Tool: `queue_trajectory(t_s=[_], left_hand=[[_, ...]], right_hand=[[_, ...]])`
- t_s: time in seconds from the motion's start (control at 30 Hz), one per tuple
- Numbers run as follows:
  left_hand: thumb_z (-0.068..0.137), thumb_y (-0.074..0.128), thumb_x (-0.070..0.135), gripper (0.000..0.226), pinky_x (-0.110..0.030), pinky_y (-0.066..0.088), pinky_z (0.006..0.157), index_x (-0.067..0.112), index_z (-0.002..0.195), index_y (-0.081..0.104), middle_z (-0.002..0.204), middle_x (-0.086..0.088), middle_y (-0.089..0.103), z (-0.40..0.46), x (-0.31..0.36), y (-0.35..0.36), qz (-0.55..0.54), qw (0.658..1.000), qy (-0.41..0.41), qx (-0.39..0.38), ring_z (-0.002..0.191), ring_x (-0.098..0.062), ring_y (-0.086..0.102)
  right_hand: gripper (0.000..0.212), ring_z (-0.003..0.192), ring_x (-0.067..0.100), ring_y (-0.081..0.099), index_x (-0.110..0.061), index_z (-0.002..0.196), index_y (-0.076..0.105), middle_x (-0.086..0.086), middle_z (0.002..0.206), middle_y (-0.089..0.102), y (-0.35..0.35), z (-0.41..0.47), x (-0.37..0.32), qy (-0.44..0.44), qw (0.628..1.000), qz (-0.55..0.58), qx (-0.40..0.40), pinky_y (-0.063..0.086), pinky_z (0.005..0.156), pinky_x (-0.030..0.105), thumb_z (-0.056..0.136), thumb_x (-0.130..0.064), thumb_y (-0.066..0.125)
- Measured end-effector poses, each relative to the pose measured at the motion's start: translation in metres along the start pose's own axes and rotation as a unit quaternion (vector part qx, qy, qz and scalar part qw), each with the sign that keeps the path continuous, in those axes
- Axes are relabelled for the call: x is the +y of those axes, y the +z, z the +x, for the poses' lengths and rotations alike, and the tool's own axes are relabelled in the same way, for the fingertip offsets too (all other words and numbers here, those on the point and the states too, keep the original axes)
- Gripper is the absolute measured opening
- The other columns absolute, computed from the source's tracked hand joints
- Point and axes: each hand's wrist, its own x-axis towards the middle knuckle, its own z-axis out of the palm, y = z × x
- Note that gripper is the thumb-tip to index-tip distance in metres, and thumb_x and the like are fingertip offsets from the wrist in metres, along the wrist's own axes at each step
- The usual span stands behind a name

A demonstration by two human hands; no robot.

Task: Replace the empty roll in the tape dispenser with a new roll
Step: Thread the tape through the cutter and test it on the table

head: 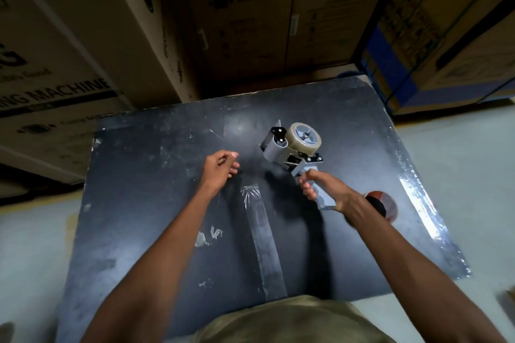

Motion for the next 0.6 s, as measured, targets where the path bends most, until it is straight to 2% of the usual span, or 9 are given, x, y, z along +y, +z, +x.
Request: queue_trajectory(t_s=[0.1, 0.2, 0.3, 0.43, 0.6], left_hand=[[0.101, 0.058, 0.017, 0.017, -0.014, 0.047, 0.052, 0.025, 0.090, 0.068, 0.073, -0.002, 0.068, -0.003, -0.009, 0.001, 0.019, 1.000, 0.006, -0.003, 0.054, -0.003, 0.060], [0.100, 0.060, 0.018, 0.015, -0.013, 0.047, 0.054, 0.024, 0.093, 0.070, 0.075, -0.002, 0.070, -0.006, -0.013, 0.002, 0.030, 0.999, 0.012, -0.001, 0.059, -0.007, 0.061], [0.099, 0.062, 0.018, 0.012, -0.013, 0.049, 0.056, 0.023, 0.094, 0.072, 0.079, -0.004, 0.071, -0.005, -0.017, 0.002, 0.053, 0.998, 0.021, 0.002, 0.058, -0.006, 0.064], [0.096, 0.065, 0.019, 0.012, -0.023, 0.051, 0.060, 0.028, 0.093, 0.072, 0.085, -0.005, 0.074, -0.001, -0.022, 0.001, 0.078, 0.997, 0.023, 0.008, 0.059, -0.008, 0.067], [0.097, 0.064, 0.019, 0.012, -0.019, 0.051, 0.061, 0.028, 0.093, 0.072, 0.085, -0.001, 0.073, -0.001, -0.019, 0.002, 0.087, 0.996, 0.021, 0.003, 0.060, -0.006, 0.067]], right_hand=[[0.008, 0.047, 0.008, 0.049, -0.007, 0.081, 0.059, 0.003, 0.062, 0.052, 0.007, 0.014, -0.011, -0.024, 0.999, -0.008, 0.034, 0.043, 0.041, 0.017, 0.089, -0.010, 0.060], [0.022, 0.052, 0.012, 0.050, -0.008, 0.081, 0.061, 0.004, 0.065, 0.054, 0.012, 0.023, -0.022, -0.040, 0.997, -0.032, 0.063, 0.045, 0.044, 0.020, 0.065, -0.018, 0.073], [0.026, 0.052, 0.014, 0.052, -0.009, 0.078, 0.063, 0.005, 0.065, 0.057, 0.015, 0.034, -0.032, -0.053, 0.994, -0.048, 0.079, 0.044, 0.045, 0.023, 0.058, -0.021, 0.076], [0.020, 0.054, 0.018, 0.054, -0.012, 0.069, 0.068, 0.008, 0.066, 0.060, 0.017, 0.047, -0.041, -0.061, 0.989, -0.076, 0.110, 0.043, 0.056, 0.030, 0.057, -0.024, 0.077], [0.009, 0.049, 0.018, 0.056, -0.008, 0.072, 0.066, 0.010, 0.064, 0.061, 0.016, 0.056, -0.046, -0.072, 0.984, -0.094, 0.136, 0.047, 0.045, 0.026, 0.074, -0.015, 0.071]])
